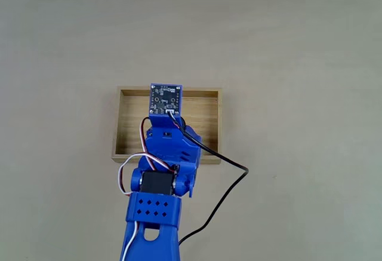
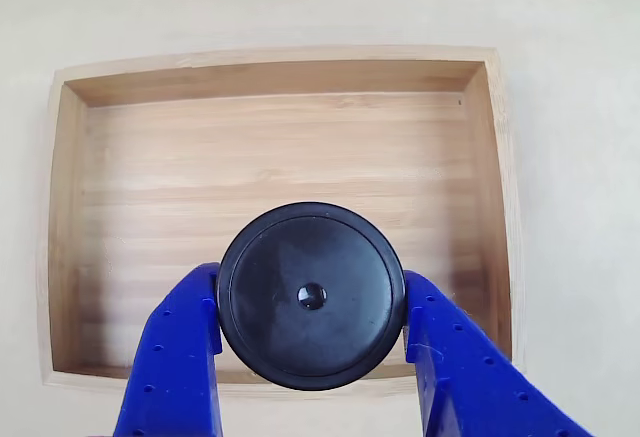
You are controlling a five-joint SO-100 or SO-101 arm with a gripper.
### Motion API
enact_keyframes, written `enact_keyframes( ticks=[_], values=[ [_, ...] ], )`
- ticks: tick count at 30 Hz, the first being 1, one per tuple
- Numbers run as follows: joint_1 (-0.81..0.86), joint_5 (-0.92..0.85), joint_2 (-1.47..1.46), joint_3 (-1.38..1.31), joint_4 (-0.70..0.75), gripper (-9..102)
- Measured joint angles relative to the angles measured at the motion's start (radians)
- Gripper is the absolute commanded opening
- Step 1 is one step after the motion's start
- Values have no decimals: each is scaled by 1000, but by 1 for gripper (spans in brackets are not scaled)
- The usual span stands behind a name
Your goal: Place the black cylinder in the wooden box then return to rest.
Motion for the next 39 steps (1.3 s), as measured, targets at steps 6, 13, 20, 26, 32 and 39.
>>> enact_keyframes(
  ticks=[6, 13, 20, 26, 32, 39],
  values=[
    [0, 34, 55, 0, -51, 20],
    [0, 38, 126, 0, -121, 20],
    [-28, 57, 184, 0, -189, 20],
    [-35, 81, 241, 0, -252, 20],
    [-35, 100, 275, 0, -310, 20],
    [-35, 100, 304, 0, -325, 20]
  ],
)
